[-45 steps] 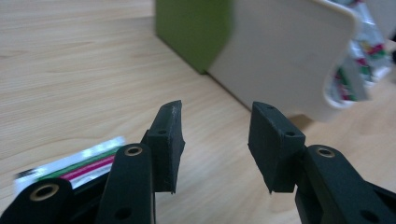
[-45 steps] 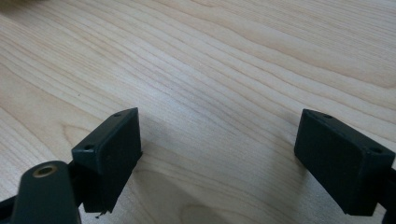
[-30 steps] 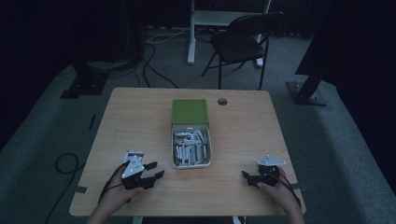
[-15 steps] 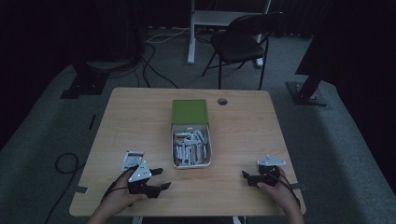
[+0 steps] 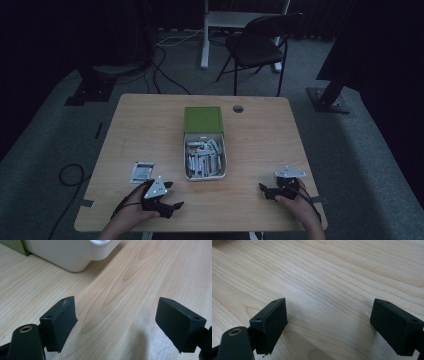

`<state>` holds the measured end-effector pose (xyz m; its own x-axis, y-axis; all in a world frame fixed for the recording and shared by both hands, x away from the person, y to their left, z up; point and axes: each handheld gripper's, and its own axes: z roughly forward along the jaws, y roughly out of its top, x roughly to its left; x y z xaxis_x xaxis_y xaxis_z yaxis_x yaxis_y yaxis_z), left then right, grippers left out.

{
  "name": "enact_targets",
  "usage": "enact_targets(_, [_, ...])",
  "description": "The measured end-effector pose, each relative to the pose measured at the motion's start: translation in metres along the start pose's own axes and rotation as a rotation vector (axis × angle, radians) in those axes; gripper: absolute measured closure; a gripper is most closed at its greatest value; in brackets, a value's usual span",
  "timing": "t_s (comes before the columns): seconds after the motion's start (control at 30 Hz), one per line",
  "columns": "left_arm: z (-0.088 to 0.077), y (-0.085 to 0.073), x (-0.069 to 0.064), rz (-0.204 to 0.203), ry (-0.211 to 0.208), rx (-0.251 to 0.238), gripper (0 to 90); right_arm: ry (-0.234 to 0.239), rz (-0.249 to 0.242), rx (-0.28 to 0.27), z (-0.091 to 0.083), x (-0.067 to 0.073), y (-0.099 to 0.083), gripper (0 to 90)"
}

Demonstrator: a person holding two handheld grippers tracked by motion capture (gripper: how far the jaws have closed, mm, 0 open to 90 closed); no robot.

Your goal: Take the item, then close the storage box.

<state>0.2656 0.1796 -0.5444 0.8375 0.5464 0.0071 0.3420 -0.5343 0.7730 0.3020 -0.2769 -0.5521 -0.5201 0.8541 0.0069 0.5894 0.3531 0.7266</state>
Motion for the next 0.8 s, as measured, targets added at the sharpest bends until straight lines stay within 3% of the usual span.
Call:
enact_targets(0.23, [0.002, 0.001, -0.002, 0.011, -0.010, 0.027, 15.0, 0.000, 0.000, 0.001, 0.000, 0.000, 0.000, 13.3])
enact_targets(0.5, [0.003, 0.003, 0.001, 0.009, -0.004, 0.010, 15.0, 0.009, -0.012, 0.005, 0.000, 0.000, 0.001, 12.4])
enact_targets(0.7, [0.001, 0.005, 0.007, -0.034, 0.024, -0.011, 15.0, 0.049, -0.032, 0.021, 0.000, 0.007, 0.004, 13.7])
enact_targets(0.8, [-0.001, 0.008, 0.009, -0.047, 0.033, -0.022, 15.0, 0.084, -0.080, 0.014, -0.003, 0.017, 0.011, 13.6])
